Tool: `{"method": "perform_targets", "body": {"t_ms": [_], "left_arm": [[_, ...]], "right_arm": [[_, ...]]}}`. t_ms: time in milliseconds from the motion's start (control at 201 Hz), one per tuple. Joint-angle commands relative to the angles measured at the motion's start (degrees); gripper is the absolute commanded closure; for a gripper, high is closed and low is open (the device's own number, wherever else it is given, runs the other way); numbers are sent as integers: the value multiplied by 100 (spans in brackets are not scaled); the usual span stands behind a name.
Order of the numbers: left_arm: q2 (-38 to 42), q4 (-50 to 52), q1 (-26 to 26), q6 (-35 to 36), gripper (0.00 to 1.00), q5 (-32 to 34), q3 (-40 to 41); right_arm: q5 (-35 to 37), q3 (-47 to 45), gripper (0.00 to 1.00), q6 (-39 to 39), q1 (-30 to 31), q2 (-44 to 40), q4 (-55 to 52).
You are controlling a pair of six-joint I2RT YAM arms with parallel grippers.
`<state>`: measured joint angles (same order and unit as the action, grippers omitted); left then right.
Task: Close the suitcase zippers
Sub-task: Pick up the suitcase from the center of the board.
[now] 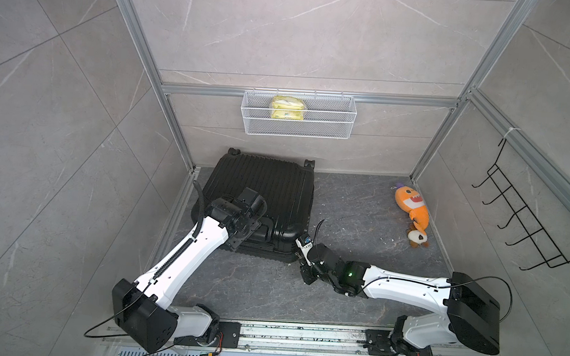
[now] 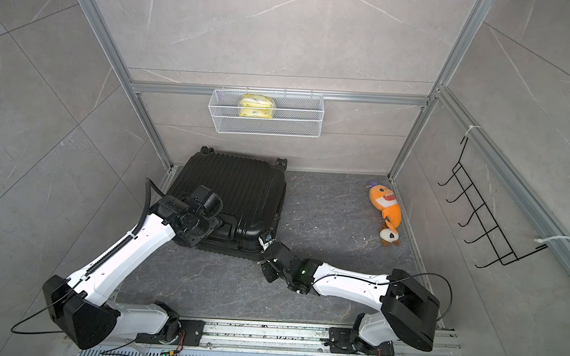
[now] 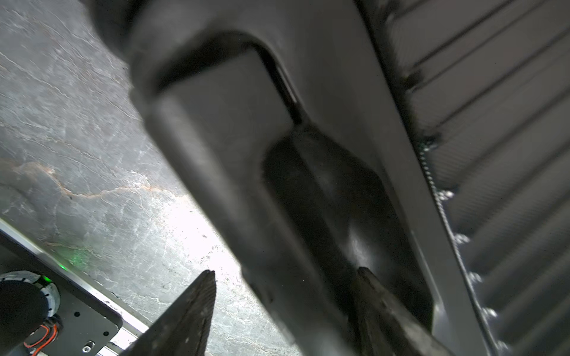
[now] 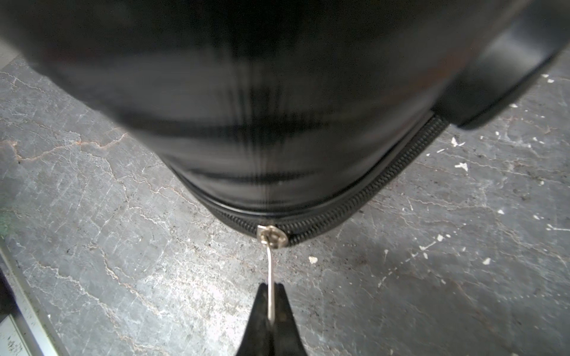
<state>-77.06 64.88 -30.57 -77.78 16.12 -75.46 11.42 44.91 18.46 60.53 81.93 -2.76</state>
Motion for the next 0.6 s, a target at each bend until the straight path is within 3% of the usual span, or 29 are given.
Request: {"method": "perform_targets", "body": {"t_ms": [0, 149, 239, 369, 593], "left_arm": [[-182, -97, 66, 69, 25, -247, -23], [-429, 27, 121, 53, 30, -254, -8], [-468, 111, 146, 42, 42, -110, 34], [-402, 226, 180, 111, 49, 189, 111], [-191, 494, 266, 189, 76, 778, 171]], "right_arm": [[-26, 189, 100, 53, 90, 27, 87], [-26, 193, 100, 53, 99, 17, 101], [7, 186, 100, 27, 99, 16, 105], [160, 134, 100, 18, 100, 12, 118], [708, -97, 100, 1, 99, -114, 27]]}}
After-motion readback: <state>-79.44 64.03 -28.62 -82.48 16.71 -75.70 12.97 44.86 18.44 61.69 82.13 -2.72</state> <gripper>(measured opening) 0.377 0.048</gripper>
